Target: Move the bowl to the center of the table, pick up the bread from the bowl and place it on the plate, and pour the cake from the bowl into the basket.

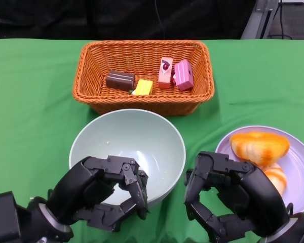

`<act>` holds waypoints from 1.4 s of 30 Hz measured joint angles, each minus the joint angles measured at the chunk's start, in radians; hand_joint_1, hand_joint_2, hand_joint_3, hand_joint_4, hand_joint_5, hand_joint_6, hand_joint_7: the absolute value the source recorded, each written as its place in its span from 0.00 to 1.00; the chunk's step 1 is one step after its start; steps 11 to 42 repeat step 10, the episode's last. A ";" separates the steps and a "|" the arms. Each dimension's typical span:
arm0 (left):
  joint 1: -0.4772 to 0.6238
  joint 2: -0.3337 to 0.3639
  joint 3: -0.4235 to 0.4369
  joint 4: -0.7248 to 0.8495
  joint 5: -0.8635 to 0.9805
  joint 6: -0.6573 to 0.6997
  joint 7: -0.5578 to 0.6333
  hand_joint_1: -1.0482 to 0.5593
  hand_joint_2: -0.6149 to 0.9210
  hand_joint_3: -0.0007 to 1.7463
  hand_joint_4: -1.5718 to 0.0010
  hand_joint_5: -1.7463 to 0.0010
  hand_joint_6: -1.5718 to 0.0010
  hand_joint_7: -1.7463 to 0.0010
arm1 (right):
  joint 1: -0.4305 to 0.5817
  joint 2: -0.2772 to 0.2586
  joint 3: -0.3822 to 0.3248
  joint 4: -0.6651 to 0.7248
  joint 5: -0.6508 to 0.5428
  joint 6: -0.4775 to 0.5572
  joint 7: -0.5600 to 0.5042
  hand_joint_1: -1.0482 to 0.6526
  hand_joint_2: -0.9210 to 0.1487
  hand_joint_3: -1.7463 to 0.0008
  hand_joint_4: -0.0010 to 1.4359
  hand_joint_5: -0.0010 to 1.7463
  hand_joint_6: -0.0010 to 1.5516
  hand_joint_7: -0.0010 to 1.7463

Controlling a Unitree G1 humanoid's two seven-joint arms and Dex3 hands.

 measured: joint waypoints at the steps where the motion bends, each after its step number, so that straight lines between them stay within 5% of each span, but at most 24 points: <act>1: 0.000 -0.002 0.004 0.000 0.003 -0.001 0.000 0.61 0.77 0.55 0.50 0.11 0.48 0.32 | 0.000 0.000 -0.001 0.000 0.000 0.002 0.000 0.48 0.42 0.37 0.52 1.00 0.45 0.80; 6: 0.000 -0.013 0.017 0.003 0.031 -0.001 0.000 0.61 0.81 0.49 0.51 0.10 0.49 0.32 | -0.002 0.000 -0.003 0.004 0.002 0.003 -0.001 0.48 0.42 0.38 0.52 1.00 0.45 0.81; 42: 0.000 -0.024 0.029 0.007 0.034 -0.001 -0.004 0.61 0.80 0.51 0.51 0.10 0.49 0.31 | -0.002 0.001 -0.004 0.005 0.003 0.003 -0.002 0.48 0.42 0.37 0.52 1.00 0.45 0.81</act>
